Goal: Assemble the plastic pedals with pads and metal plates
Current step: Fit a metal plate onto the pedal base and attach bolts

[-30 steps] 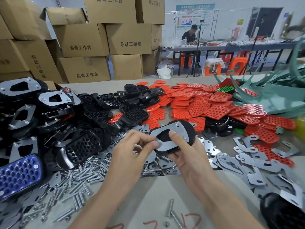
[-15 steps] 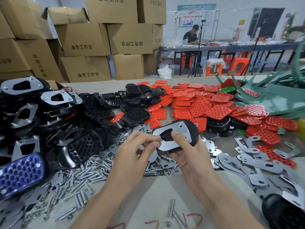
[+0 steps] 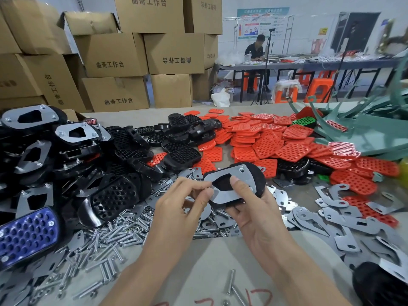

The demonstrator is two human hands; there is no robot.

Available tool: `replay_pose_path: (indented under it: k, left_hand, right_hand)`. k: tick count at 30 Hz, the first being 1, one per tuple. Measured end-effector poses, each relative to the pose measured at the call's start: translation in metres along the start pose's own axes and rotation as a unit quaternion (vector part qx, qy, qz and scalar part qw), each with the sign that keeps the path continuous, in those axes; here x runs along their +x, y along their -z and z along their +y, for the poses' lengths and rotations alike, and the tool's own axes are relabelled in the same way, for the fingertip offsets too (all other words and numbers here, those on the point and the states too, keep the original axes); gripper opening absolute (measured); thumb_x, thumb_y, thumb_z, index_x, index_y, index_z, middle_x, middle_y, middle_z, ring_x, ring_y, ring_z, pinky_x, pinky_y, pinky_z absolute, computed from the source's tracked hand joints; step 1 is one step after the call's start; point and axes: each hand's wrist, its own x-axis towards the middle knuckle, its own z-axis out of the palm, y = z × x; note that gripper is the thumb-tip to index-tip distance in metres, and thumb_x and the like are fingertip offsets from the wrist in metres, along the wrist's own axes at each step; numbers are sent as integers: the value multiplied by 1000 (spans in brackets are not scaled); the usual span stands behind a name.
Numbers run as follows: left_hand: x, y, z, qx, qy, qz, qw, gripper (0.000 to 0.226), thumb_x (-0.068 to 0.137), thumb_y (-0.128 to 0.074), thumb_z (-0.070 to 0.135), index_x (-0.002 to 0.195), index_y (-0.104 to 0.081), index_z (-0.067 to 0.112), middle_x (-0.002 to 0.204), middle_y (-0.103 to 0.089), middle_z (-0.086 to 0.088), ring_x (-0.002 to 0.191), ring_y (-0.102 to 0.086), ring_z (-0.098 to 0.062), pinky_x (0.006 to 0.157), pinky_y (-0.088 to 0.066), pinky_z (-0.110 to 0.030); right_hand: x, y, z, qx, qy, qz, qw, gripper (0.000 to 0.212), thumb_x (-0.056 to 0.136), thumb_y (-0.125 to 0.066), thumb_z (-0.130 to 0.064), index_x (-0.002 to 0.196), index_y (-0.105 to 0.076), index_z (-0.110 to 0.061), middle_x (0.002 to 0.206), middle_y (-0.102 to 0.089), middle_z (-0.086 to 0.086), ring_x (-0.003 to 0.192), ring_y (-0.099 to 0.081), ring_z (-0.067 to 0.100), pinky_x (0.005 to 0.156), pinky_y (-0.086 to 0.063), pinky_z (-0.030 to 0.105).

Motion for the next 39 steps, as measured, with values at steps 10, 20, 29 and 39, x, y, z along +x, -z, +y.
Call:
replay_pose_path:
  k: [10,20,29,39]
  left_hand:
    - [1,2,4,7,-1,-38,999,23,99,-55,38,116,-70,43,100,-60,12,87,-64,-14,72,-47,-14]
    - [0,2,5,-53,53,-36,997,37,87,-57,54,124,-52,54,98,-62,15,91,-63,-11,68,-47,-13]
    - [0,5,3,-2,9,-45,999,14,98,-55,34,102,-67,40,100,-65,14,88,-61,-11,64,-43,-12]
    - [1,3,3,5,9,-33,999,12,96,-56,49,101,-62,40,98,-62,11,93,-62,-10,63,-44,-11]
  right_hand:
    - [1,0,-1,11,-1,-2,1000,48,88,-69,-17,130,-59,3,120,-73,21,107,-73,31,80,-61,31]
    - [2,1,-2,4,6,-3,1000,43,91,-66,-14,131,-60,1,120,-73,20,110,-72,34,81,-62,33]
    - [1,0,-1,-11,3,-3,1000,44,92,-66,-14,131,-57,5,120,-72,24,110,-72,38,80,-62,34]
    - [0,0,-1,-14,5,-12,1000,46,89,-68,-17,128,-58,5,117,-73,24,106,-74,35,78,-61,32]
